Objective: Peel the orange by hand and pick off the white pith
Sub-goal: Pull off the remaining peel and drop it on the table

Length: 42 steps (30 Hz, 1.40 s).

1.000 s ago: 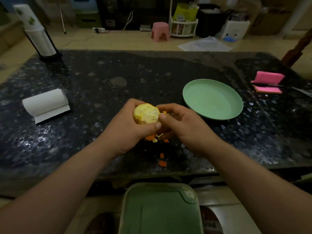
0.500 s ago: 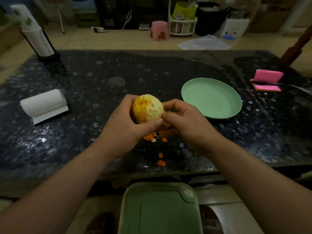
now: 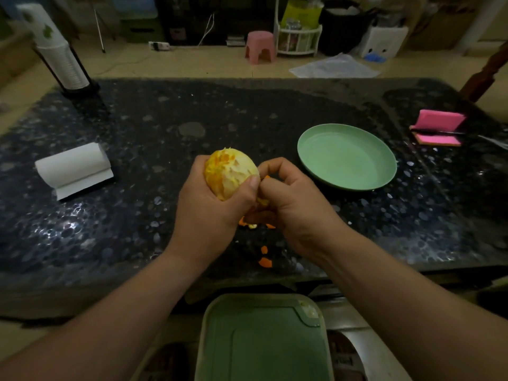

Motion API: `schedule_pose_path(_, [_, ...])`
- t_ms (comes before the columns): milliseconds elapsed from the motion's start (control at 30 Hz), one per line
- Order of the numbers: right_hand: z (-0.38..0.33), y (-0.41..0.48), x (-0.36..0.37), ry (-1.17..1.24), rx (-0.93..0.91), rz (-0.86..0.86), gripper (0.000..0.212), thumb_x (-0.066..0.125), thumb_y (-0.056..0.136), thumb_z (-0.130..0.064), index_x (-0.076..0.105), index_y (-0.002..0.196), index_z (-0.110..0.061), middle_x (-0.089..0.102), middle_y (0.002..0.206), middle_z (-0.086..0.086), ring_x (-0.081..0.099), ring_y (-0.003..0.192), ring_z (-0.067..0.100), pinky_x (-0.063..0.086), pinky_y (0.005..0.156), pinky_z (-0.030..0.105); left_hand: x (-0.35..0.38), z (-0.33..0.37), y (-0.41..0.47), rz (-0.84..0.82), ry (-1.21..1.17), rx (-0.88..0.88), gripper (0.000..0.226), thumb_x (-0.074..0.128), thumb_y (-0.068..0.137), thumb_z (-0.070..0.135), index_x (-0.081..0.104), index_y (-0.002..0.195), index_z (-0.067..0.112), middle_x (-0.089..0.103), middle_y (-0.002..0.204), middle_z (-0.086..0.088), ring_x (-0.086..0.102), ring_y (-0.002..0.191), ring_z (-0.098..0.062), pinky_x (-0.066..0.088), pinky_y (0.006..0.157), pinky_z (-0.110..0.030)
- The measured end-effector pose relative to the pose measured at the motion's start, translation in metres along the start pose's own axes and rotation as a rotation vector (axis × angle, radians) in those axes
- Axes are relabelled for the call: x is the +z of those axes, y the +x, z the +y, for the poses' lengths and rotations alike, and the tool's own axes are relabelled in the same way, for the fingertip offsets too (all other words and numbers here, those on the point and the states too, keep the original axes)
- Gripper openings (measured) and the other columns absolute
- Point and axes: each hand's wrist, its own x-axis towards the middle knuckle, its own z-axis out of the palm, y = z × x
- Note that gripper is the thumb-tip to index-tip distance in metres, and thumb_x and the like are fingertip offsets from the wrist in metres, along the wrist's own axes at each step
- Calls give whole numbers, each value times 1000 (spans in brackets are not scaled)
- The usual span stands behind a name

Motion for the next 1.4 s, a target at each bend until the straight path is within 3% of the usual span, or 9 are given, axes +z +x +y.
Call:
schedule_pose_path(167, [5,-2,5,96,58,-2,13,56,100,-2,58,105,-14,68,91,13,69,70,20,58,60,31,2,-4,-2,17,-44,-24,48,75,80,55,62,111,21,71,94,4,70,81,-8,53,66,-23])
schedule_pose_path(333, [5,-3,4,186,117,-50,8,55,107,-14,60,113,-15,70,89,12,71,77,23,60,69,35,1,-7,4,-18,-222,-172,57,74,83,55,64,119,11,74,101,-7,74,87,-24,60,71,-43])
schedule_pose_path(400, [2,-1,2,157,110,-44,7,59,107,-18,61,114,-16,73,93,12,74,83,27,60,68,35,-3,-4,8,-73,-236,-225,59,72,84,58,64,123,14,75,104,-6,74,89,-21,58,70,-37])
schedule_pose_path(500, [-4,0,-4,-41,33,26,8,61,107,-16,62,114,-16,78,97,14,77,84,32,62,66,36,-9,2,15,-179,-226,-304,46,72,91,59,67,125,27,77,110,-2,74,94,-17,55,71,-31])
schedule_pose_path(633, [-5,0,-15,-579,-244,114,15,65,103,-20,65,112,-32,75,89,-1,74,77,16,65,70,42,-11,5,20,-192,-321,-385,26,67,100,27,65,126,30,73,118,-5,73,92,-19,61,75,-39])
schedule_pose_path(967, [-3,-1,-19,-676,-235,60,17,73,97,-28,65,113,-28,75,94,-7,75,81,5,60,66,25,-9,-2,16,-201,-221,-252,26,74,89,37,68,114,31,68,115,-7,72,95,-25,64,74,-40])
schedule_pose_path(1100, [0,-2,-13,-757,-273,122,12,75,97,-33,65,102,-27,74,86,-8,73,77,6,64,64,33,-5,-2,8,-204,-148,-134,30,76,90,38,65,116,29,69,108,-3,71,93,-27,65,72,-42])
schedule_pose_path(1267, [1,-5,-9,-612,-267,137,9,76,97,-27,68,101,-25,75,85,-4,74,75,8,58,59,23,-6,0,8,-171,-148,-112,30,75,87,42,66,113,28,69,103,-2,70,86,-19,61,68,-34])
schedule_pose_path(1400, [-3,-6,-15,-488,-145,-2,19,72,100,-27,68,117,-22,79,97,2,79,85,17,66,76,43,-13,1,11,-171,-177,-144,33,77,85,44,68,111,26,70,104,-6,70,88,-22,60,66,-32])
